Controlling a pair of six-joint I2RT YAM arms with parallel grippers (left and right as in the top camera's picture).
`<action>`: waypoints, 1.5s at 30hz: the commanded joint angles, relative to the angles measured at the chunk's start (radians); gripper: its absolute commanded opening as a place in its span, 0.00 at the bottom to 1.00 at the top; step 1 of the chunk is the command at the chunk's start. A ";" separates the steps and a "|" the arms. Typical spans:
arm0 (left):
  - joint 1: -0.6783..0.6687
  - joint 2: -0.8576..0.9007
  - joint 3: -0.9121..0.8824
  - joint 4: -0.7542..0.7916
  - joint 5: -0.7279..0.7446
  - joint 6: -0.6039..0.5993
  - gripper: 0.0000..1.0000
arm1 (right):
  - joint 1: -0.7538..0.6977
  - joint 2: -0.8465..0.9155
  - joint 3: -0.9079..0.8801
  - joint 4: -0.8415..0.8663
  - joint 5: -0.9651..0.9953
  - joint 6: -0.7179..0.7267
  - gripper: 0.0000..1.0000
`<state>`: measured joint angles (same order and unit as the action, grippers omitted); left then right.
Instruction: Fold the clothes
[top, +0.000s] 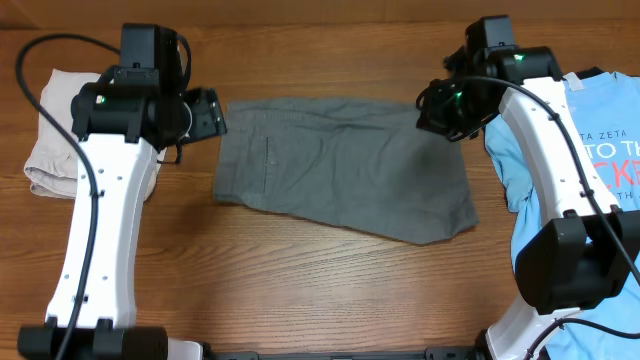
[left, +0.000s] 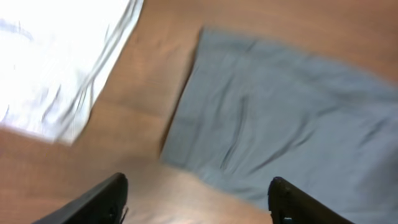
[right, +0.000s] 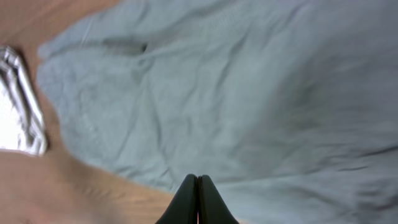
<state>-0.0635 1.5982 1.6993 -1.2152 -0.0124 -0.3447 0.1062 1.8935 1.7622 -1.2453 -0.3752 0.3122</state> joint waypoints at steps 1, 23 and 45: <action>0.014 0.051 -0.058 -0.018 0.074 0.072 0.81 | 0.055 0.000 -0.027 0.001 -0.097 -0.006 0.04; 0.015 0.378 -0.201 0.164 0.167 0.240 0.92 | 0.274 0.129 -0.412 0.494 0.041 0.186 0.04; 0.020 0.436 -0.201 0.272 0.231 0.232 0.95 | 0.321 0.135 -0.385 0.519 -0.124 0.137 0.04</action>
<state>-0.0505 2.0174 1.5047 -0.9531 0.1993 -0.1230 0.3958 2.0396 1.3560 -0.7349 -0.5331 0.4629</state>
